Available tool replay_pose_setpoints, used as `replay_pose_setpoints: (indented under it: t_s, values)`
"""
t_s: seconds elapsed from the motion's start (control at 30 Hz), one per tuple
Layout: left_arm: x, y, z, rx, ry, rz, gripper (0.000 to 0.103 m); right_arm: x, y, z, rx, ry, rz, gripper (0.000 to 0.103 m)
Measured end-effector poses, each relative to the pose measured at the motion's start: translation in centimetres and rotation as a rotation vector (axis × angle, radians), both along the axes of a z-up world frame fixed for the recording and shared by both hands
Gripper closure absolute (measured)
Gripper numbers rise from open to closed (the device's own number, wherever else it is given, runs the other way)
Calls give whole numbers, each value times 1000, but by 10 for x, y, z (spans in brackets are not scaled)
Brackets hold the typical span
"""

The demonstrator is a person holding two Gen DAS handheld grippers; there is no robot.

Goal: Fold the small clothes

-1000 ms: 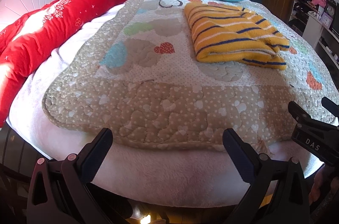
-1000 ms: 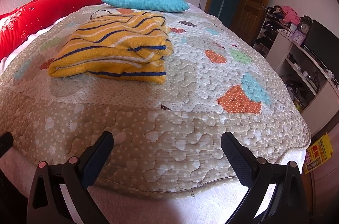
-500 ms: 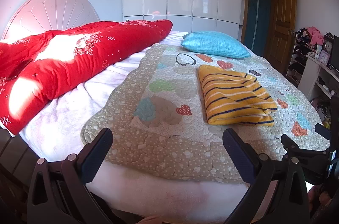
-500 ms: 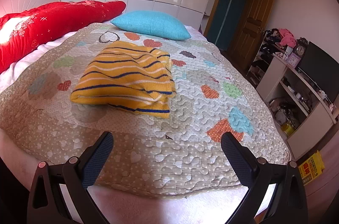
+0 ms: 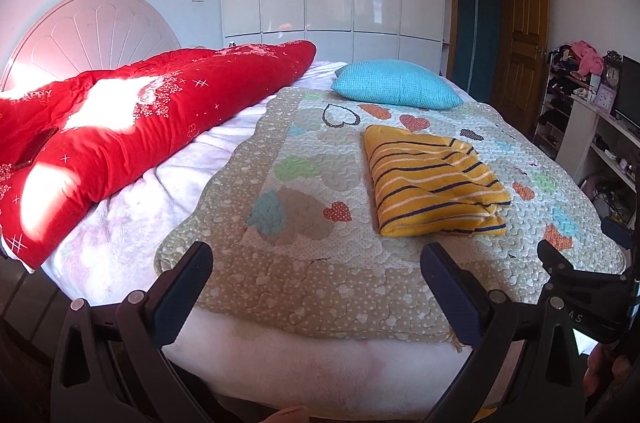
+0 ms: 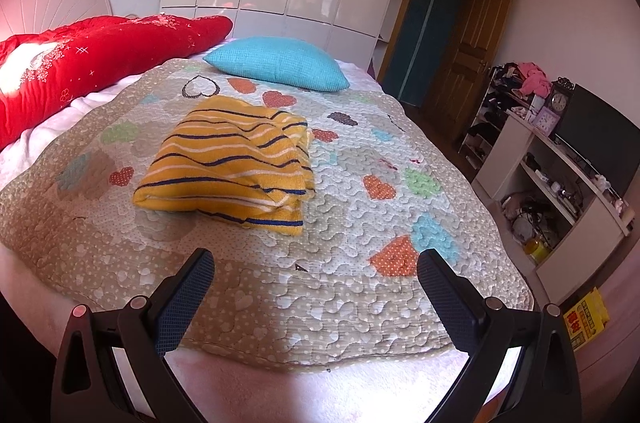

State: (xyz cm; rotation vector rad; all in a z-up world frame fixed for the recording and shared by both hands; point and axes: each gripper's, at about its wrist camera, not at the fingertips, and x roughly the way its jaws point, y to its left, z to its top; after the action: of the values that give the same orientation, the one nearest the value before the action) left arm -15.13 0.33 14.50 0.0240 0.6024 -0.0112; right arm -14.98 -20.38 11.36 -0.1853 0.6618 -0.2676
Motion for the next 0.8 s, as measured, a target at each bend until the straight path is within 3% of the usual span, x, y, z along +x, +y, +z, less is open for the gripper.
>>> replay_pose_setpoints:
  t_s: [0.43, 0.8]
  values:
    - [8, -18, -18, 2, 87, -50, 0, -3, -21, -7, 74, 21, -36, 1]
    - [23, -30, -54, 61, 206, -66, 0, -1, -20, -17, 72, 41, -15, 1]
